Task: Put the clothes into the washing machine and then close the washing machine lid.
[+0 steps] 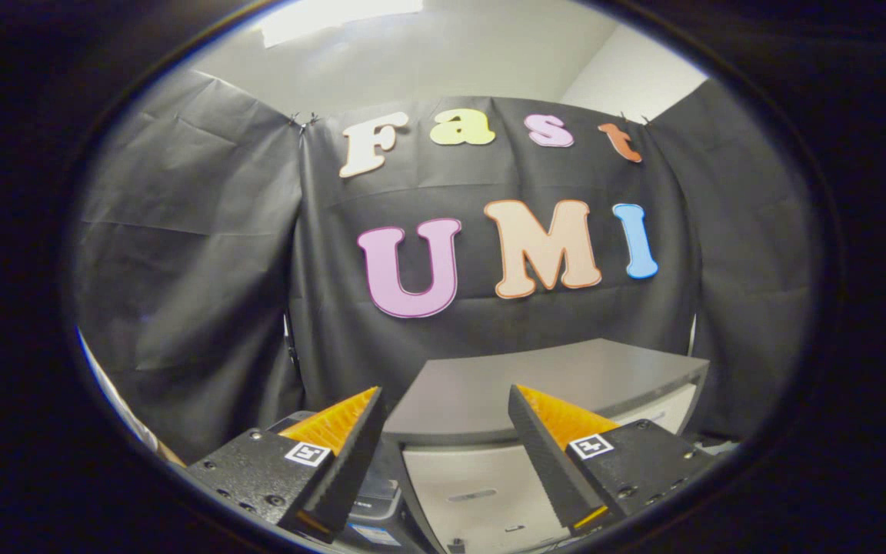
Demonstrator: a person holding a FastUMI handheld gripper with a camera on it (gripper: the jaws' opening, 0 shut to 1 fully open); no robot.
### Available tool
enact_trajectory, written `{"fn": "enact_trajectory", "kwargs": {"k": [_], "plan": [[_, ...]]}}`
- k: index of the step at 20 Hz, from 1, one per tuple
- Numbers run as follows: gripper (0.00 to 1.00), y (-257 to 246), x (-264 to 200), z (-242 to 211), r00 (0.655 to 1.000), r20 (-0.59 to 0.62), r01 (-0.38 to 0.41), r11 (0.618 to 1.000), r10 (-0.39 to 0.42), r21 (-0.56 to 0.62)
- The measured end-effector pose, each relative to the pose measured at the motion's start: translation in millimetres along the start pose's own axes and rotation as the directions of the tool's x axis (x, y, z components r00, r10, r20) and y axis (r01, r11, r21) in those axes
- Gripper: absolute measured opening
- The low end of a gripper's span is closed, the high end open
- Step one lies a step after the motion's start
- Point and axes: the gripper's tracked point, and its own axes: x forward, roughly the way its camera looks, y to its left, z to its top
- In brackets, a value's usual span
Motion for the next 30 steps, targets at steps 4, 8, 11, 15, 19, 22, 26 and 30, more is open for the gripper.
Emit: {"fn": "enact_trajectory", "kwargs": {"k": [4, 8, 11, 15, 19, 22, 26, 30], "plan": [[0.97, -55, -36, -46, 0.998, 0.056, 0.01, 1.0, -0.011, 0.019], [0.96, -86, -69, -90, 0.992, 0.125, -0.022, 0.998, 0.015, 0.056], [0.96, -106, -93, -108, 0.985, 0.172, 0.01, 1.0, -0.013, 0.019], [0.96, -114, -104, -126, 0.992, 0.124, 0.032, 1.0, -0.031, -0.001], [0.96, -111, -111, -141, 0.997, 0.073, 0.017, 1.0, -0.017, -0.011], [0.97, -107, -113, -154, 0.999, 0.048, 0.012, 1.0, -0.011, -0.012], [0.97, -108, -114, -169, 1.0, 0.011, 0.022, 0.999, -0.022, 0.024], [0.97, -104, -116, -175, 1.0, -0.004, 0.011, 1.0, -0.011, -0.017]]}}
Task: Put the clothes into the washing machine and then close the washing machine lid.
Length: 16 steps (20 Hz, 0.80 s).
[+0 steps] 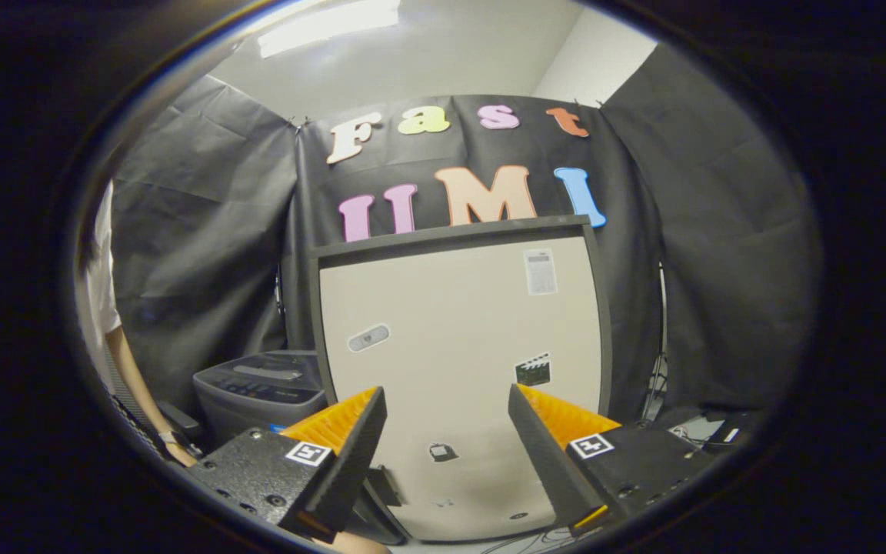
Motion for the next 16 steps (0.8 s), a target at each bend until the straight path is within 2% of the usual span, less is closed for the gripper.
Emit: {"fn": "enact_trajectory", "kwargs": {"k": [7, 9, 12, 14, 16], "plan": [[0.97, 19, 6, -23, 0.992, -0.102, -0.068, 0.998, 0.067, -0.002], [0.97, 18, 4, -23, 0.992, -0.106, -0.068, 0.998, 0.067, 0.0], [0.97, 12, -7, -48, 0.979, -0.198, -0.043, 0.999, 0.042, 0.002], [0.97, 10, -12, -53, 0.978, -0.205, -0.03, 0.999, 0.027, -0.013], [0.97, 11, -22, -35, 0.989, -0.145, -0.029, 0.999, 0.025, -0.029]]}}
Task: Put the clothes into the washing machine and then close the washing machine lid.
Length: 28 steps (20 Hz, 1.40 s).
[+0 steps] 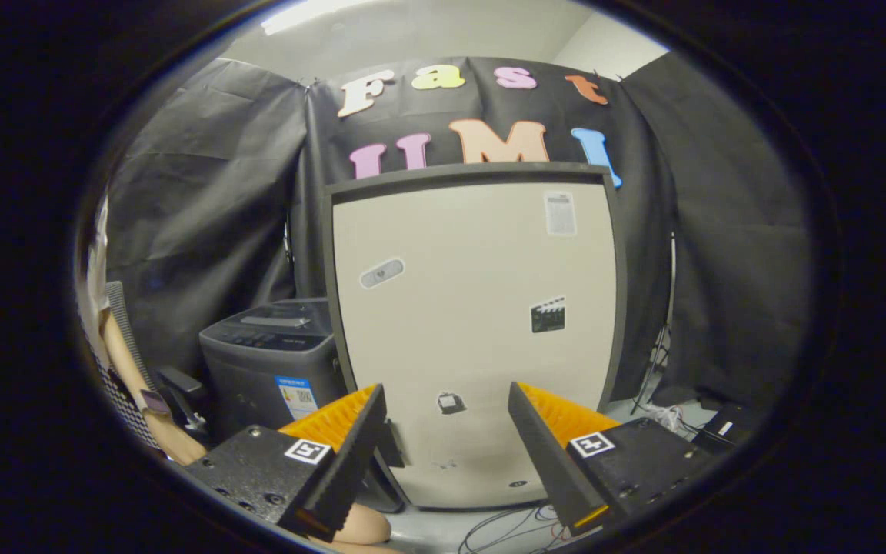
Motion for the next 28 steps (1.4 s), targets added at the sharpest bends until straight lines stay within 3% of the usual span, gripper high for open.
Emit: {"fn": "enact_trajectory", "kwargs": {"k": [2, 28], "plan": [[0.97, -0.4, -1.9, 0.8, 1.0, 0.002, 0.009, 0.999, -0.009, -0.039], [0.97, -0.7, -3.1, 1.7, 1.0, 0.005, 0.013, 1.0, -0.013, -0.028]]}}
